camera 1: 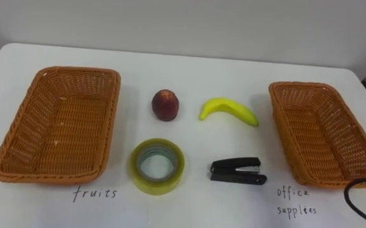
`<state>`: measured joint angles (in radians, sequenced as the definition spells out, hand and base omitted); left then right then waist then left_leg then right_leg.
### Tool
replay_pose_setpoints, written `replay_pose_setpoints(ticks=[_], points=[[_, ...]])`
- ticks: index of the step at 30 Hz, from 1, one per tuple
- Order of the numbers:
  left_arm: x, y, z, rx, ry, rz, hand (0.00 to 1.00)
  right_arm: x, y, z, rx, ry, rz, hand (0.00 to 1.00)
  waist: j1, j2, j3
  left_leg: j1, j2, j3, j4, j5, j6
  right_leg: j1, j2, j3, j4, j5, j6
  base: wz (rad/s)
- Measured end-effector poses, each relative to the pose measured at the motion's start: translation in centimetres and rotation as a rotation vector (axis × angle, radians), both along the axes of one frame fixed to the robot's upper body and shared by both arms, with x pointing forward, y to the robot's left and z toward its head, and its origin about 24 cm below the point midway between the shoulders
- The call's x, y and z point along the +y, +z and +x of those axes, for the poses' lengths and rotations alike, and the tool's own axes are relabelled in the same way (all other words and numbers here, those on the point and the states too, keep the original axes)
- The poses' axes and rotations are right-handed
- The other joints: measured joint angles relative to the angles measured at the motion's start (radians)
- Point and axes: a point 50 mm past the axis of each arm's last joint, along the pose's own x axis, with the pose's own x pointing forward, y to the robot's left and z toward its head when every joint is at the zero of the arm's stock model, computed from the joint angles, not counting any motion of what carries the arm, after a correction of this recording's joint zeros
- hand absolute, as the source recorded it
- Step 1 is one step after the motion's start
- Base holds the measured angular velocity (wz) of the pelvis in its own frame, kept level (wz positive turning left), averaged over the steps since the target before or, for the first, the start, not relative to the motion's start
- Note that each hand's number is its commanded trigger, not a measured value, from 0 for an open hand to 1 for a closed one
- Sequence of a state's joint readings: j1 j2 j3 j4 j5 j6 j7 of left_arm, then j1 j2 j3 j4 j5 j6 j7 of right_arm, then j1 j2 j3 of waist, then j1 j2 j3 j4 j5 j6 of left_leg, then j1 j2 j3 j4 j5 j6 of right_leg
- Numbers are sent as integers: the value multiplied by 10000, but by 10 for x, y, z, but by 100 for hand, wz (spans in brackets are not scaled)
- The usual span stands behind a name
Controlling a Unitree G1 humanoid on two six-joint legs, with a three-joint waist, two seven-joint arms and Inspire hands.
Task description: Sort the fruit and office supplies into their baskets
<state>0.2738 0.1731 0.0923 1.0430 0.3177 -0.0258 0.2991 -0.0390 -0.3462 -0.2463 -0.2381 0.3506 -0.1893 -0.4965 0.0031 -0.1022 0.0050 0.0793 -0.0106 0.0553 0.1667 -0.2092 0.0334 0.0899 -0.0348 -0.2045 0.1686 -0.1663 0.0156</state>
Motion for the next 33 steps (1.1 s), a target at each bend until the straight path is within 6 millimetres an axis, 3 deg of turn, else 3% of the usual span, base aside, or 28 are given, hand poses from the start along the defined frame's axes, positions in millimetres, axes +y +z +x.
replay_pose_setpoints(ticks=[10,23,33], points=[[-1,0,4,-40,-80,-266,0,13,-6,9,963,1458,-1932,0,35,66,32,-20,-4,-33,4,0,0,-3,-1,34,-2,0,0,0],[-1,1,12,-132,-630,-275,0,21,-14,14,1657,2439,-2853,0,77,30,-38,-33,0,-18,32,1,0,-4,-2,53,-9,0,0,0],[-2,4,20,-320,-1200,-63,0,40,-31,22,3168,4553,-3873,0,46,38,-51,-21,-1,-13,18,1,0,5,1,90,19,3,-5,-1]])
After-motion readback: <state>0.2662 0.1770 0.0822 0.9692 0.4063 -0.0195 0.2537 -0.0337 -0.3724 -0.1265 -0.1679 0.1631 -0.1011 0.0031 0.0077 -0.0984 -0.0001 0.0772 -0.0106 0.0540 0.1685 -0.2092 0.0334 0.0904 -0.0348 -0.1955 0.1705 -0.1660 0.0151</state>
